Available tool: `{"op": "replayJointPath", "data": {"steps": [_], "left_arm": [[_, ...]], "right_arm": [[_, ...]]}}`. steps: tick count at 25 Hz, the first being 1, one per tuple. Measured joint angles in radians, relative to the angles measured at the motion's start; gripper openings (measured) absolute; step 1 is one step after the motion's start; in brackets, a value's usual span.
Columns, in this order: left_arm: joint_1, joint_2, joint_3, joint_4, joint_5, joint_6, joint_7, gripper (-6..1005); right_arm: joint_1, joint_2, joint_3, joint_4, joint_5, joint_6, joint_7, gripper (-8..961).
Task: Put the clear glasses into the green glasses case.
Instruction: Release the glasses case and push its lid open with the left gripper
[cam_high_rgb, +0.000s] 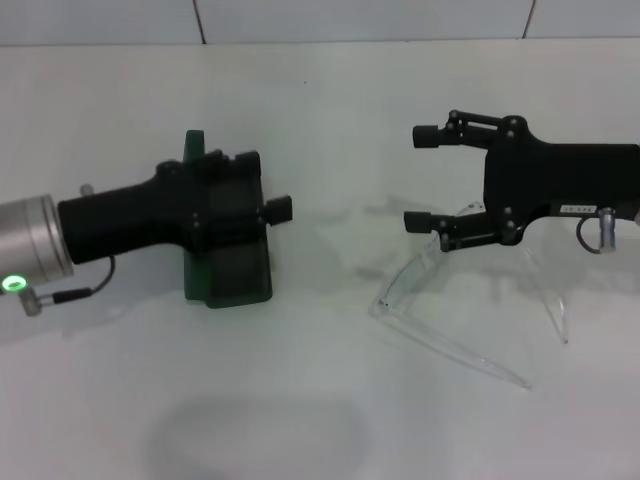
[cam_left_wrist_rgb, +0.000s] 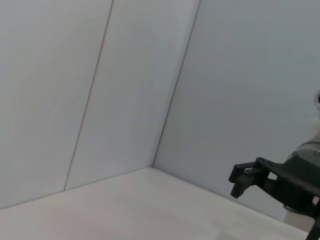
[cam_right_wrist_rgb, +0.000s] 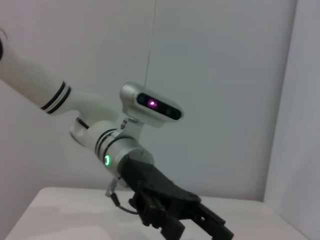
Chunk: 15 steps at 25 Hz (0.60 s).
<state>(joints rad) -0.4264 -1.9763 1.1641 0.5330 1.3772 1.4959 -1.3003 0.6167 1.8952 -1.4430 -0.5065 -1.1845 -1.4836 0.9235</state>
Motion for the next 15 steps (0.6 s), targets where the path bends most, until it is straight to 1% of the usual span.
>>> {"op": "replayJointPath", "data": {"steps": [3, 4, 6, 7, 9, 10, 11, 12, 13, 15], "left_arm": [[0.021, 0.010, -0.007, 0.097, 0.015, -0.012, -0.127, 863], [0.028, 0.016, -0.016, 0.145, 0.036, -0.027, -0.203, 863], [0.039, 0.023, -0.047, 0.245, 0.122, -0.059, -0.366, 861], [0.042, 0.021, -0.065, 0.285, 0.168, -0.069, -0.427, 860], [0.052, 0.005, -0.105, 0.371, 0.275, -0.081, -0.547, 858], [0.060, -0.019, -0.139, 0.440, 0.359, -0.084, -0.615, 857], [0.062, -0.025, -0.148, 0.456, 0.378, -0.085, -0.631, 856], [0.065, -0.041, -0.166, 0.489, 0.431, -0.087, -0.665, 856], [0.067, -0.064, -0.189, 0.533, 0.498, -0.090, -0.707, 855], [0.068, -0.093, -0.213, 0.591, 0.603, -0.104, -0.779, 853]], "right_arm": [[-0.005, 0.001, 0.011, 0.000, -0.001, 0.002, 0.000, 876], [-0.005, 0.001, 0.011, 0.000, -0.001, 0.002, 0.000, 875], [-0.005, 0.001, 0.011, 0.000, -0.001, 0.003, 0.000, 874], [-0.005, 0.001, 0.011, 0.000, -0.001, 0.003, 0.000, 874], [-0.005, 0.001, 0.012, -0.004, -0.002, 0.004, 0.000, 873], [-0.006, 0.000, 0.012, -0.006, -0.003, 0.004, 0.000, 872], [-0.006, 0.000, 0.012, -0.008, -0.005, 0.005, 0.000, 871], [-0.007, 0.000, 0.012, -0.009, -0.007, 0.005, 0.000, 871], [-0.007, -0.001, 0.012, -0.011, -0.009, 0.006, 0.000, 870], [-0.007, -0.001, 0.012, -0.016, -0.017, 0.010, 0.000, 869]]}}
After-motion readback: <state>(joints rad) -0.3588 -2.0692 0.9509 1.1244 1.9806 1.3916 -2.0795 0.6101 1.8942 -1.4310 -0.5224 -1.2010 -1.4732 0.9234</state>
